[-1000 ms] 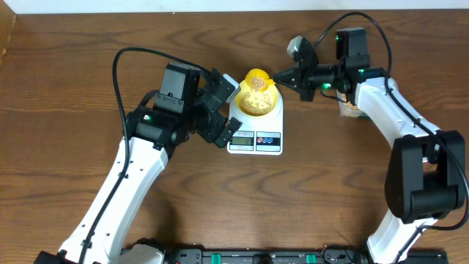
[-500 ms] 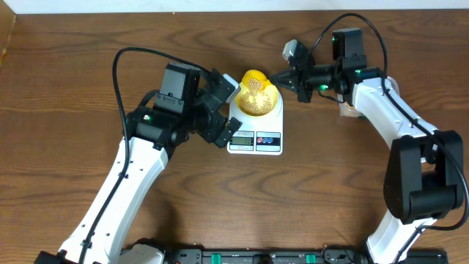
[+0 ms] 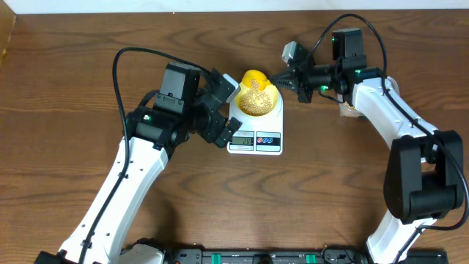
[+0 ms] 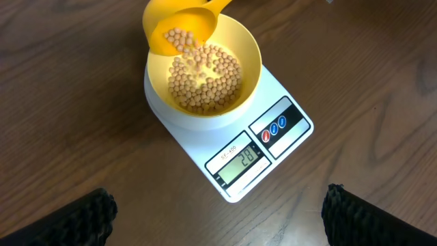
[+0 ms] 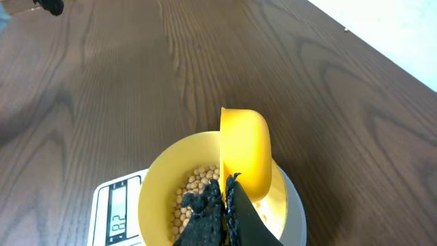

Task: Scoop item into bowl and weigh 50g on scale
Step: 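Tilt the scoop to pour soybeans into the yellow bowl, then move the empty scoop with the right gripper back over the soybean tub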

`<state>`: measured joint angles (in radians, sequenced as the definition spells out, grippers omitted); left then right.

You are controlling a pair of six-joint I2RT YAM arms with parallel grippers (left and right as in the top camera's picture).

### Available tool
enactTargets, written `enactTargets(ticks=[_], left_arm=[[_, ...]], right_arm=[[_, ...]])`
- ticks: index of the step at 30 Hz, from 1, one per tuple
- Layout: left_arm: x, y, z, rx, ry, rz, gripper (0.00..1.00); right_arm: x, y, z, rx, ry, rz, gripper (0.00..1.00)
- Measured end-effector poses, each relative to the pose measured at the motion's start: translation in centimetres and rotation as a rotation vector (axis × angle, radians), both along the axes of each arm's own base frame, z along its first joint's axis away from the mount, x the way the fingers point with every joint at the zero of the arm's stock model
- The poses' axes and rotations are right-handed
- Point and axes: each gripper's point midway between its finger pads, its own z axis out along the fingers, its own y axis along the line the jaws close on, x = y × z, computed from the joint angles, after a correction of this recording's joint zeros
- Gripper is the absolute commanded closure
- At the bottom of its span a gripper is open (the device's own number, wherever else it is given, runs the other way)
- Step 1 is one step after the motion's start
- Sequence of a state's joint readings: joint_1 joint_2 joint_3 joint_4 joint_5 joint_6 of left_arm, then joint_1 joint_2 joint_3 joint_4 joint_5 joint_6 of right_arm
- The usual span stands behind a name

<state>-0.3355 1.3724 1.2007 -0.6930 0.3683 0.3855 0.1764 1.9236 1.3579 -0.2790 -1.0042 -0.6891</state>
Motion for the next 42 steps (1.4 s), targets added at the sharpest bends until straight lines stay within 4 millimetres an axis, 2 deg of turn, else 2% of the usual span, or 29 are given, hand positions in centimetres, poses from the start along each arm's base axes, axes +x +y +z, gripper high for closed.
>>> enactTargets(ticks=[42], left_arm=[[0.0,-0.01,0.0,0.0,0.0,0.0,0.02]], right_arm=[[0.19,-0.13,-0.19,-0.032,-0.083,0.026,0.99]])
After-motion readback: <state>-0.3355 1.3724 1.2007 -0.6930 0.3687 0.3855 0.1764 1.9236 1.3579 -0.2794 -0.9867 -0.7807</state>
